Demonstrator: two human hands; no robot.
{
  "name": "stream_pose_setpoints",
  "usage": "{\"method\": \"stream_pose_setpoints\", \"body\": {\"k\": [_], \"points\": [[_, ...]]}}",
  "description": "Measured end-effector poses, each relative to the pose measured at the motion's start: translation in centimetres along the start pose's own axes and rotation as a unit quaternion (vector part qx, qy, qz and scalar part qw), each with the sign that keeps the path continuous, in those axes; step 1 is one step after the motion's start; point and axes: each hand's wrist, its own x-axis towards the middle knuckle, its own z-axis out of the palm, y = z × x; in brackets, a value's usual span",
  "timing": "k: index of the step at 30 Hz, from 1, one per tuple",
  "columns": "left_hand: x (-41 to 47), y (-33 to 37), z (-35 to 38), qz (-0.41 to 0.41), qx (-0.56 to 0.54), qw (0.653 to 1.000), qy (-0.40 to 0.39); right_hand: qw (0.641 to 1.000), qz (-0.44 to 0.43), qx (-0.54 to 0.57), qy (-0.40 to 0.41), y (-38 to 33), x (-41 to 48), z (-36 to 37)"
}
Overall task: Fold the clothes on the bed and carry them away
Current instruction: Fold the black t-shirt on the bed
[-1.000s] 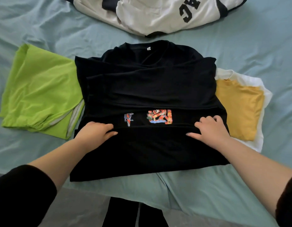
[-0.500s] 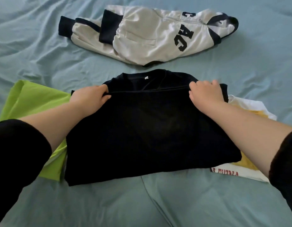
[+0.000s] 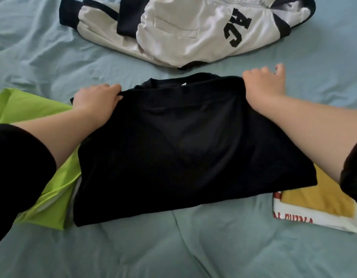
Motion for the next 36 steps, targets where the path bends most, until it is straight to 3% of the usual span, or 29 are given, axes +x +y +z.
{"method": "stream_pose_setpoints", "body": {"k": [5,8,10,12,15,24,27,29,33,36], "points": [[-0.9,3.7,1.6,-0.110,-0.059,0.992,0.001,0.991,-0.009,0.126,0.043,-4.2,-2.1,1.9],[-4.2,9.7,2.5,0.005,-0.071,0.996,0.045,0.967,-0.183,0.158,0.075,-9.1,-7.1,1.9],[-5.7,10.5,4.0,0.082,-0.025,0.996,0.027,0.951,-0.272,0.120,0.081,-10.5,-8.7,2.5],[-5.1,7.9,5.6,0.032,-0.036,0.999,-0.016,0.965,-0.236,0.108,0.034,-8.7,-7.7,4.1],[-3.6,5.0,7.9,-0.030,-0.043,0.998,-0.040,0.987,-0.088,0.132,-0.023,-4.7,-5.1,7.6],[-3.3,5.6,6.8,-0.028,-0.030,0.996,-0.075,0.988,-0.081,0.127,-0.031,-4.8,-4.8,8.4],[-5.6,8.0,5.6,-0.050,-0.044,0.997,-0.033,0.983,-0.068,0.169,-0.024,-5.8,-6.7,6.8],[-9.2,10.4,5.7,-0.012,-0.074,0.997,0.007,0.971,-0.128,0.198,0.029,-7.2,-9.7,6.2],[-15.3,10.1,8.1,0.165,0.003,0.986,-0.006,0.904,-0.402,0.111,0.095,-4.4,-15.9,9.2],[-15.0,8.5,8.6,0.171,0.020,0.985,-0.016,0.920,-0.373,0.087,0.089,-0.5,-16.6,10.6]]}}
